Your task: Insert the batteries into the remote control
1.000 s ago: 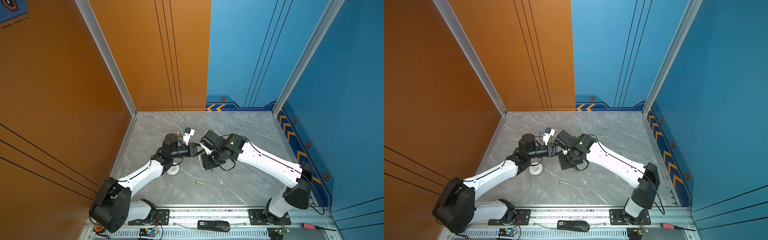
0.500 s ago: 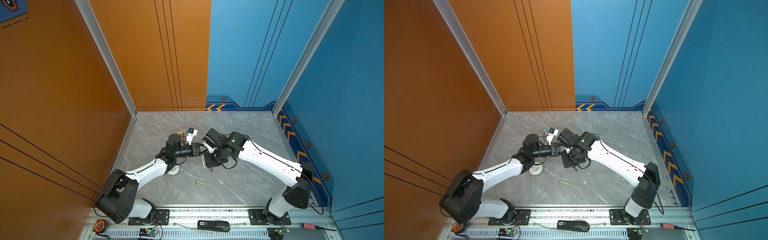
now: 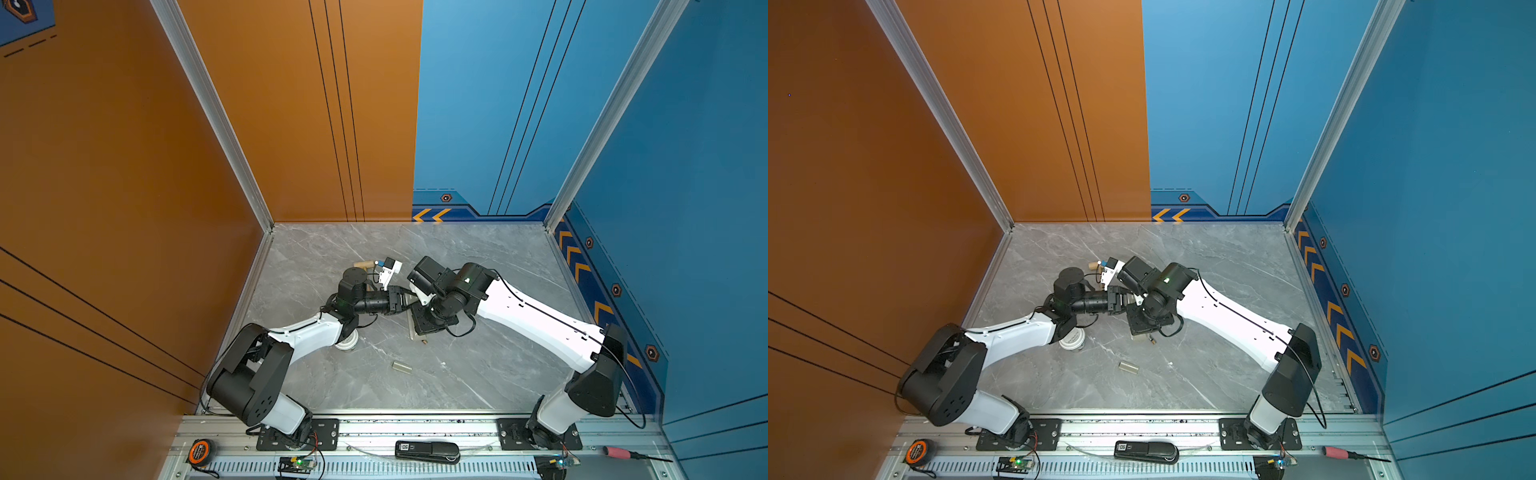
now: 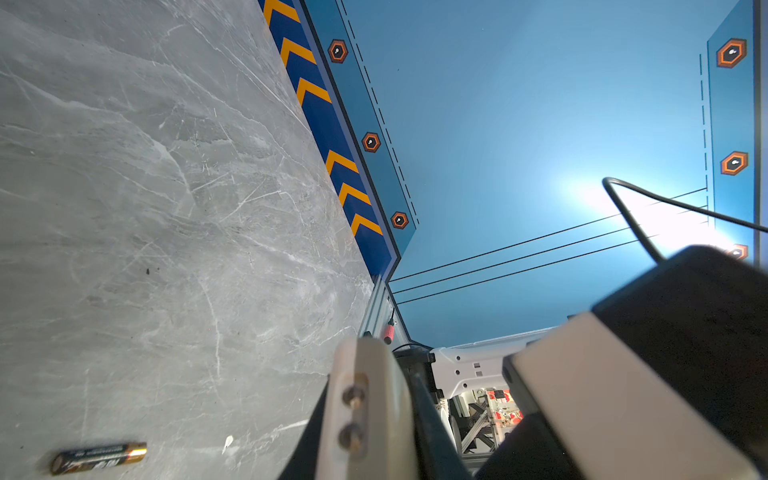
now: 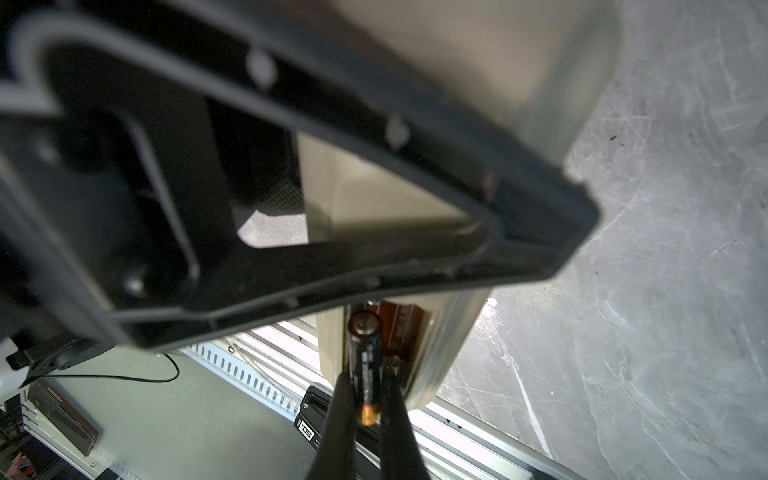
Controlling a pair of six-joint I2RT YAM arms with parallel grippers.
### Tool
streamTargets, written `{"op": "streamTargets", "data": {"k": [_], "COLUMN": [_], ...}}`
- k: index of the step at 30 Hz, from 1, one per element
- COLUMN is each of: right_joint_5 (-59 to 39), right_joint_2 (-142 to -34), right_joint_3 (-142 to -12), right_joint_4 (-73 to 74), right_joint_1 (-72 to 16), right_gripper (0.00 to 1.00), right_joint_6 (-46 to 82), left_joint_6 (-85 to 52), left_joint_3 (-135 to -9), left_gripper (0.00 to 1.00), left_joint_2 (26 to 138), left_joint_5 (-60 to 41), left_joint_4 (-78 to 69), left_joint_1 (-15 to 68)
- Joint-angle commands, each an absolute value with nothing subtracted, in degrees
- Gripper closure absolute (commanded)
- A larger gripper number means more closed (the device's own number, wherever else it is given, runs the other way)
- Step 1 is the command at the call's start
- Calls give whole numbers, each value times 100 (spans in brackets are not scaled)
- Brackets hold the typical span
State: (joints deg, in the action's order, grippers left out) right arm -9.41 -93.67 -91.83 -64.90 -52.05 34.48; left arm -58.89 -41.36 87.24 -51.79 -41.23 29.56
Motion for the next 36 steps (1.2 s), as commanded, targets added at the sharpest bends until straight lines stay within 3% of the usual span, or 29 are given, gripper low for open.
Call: {"op": "streamTargets", "data": {"k": [1,10,36], "right_joint_5": [-1046,-1037,-699], "right_joint_2": [-9402,-9382,-9121], "right_joint_3": [-9079,-9054,-9074], "right_joint_4": [-6618,-6618,-6662], "right_joint_1": [-5153,-5141,-5136], "right_gripper": [98,82,76], "right_joint_6": [3408,3374,3305], "left_joint_6": [-6121,-6397,-6610], "left_joint_3": [-4365,-4342,-4468], "left_gripper": [100,100,100], "left_joint_2": [8761,8942,9113], "left_joint_5": [-5458,-5439,-5523], "left_joint_4": [-4701,-5107,-5167], "left_joint_1": [3015,3043,3111]}}
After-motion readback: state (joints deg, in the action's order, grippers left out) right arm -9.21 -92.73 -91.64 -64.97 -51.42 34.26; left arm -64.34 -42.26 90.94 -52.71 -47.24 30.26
